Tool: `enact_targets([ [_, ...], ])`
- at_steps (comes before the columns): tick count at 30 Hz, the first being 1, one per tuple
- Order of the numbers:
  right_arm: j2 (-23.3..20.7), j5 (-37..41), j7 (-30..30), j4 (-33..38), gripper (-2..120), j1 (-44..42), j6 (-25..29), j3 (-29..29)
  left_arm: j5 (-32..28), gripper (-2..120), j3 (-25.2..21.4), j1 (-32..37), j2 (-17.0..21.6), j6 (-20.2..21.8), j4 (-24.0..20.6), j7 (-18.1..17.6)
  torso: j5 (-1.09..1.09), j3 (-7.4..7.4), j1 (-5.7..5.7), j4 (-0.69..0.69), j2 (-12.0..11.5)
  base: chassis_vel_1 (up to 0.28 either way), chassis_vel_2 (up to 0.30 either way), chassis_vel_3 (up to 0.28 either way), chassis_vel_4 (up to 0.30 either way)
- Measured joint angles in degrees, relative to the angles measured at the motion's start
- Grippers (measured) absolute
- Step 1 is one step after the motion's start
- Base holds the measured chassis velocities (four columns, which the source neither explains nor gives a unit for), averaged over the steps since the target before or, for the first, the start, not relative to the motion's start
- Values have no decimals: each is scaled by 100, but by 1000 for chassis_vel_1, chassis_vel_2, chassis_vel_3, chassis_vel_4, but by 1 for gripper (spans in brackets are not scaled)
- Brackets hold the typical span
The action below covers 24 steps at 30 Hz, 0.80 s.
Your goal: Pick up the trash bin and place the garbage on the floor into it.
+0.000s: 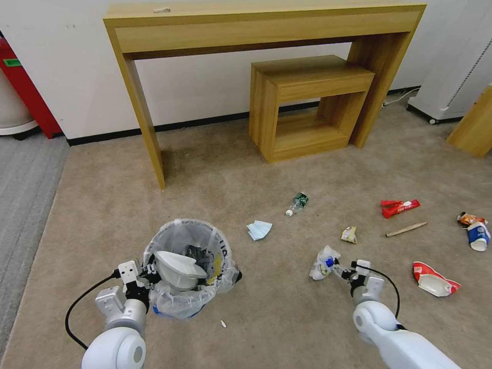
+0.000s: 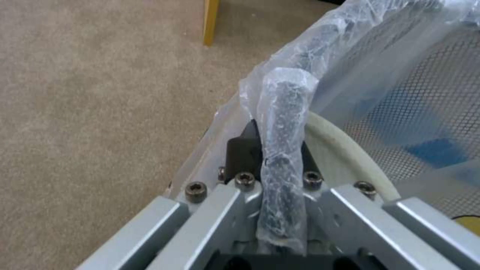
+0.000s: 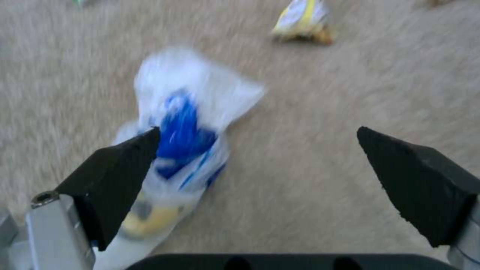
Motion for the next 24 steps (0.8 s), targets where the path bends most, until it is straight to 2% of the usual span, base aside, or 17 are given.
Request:
enact_targets([
  [3,164,70,-97,-334,100,280,-181,-310,0,1,15,-8,-13,-58,33,15,-2,0,1,0,0,0,0,0,0],
  [6,246,67,-140,-472,100,412,-198,-472,-2,1,19,-10,-23,-85,51,31,2,0,1,1,0,0,0,0,0],
  [8,320,66,-158,-505,100,529,-239,-591,-19,1,20,-33,-28,-111,82,35,-3,0,0,1,0,0,0,0,0],
  [24,743,-310,-264,-1069,98,943,-205,-1030,-154,1,22,-200,64,-223,325,66,-1,0,0,0,0,0,0,0,0],
])
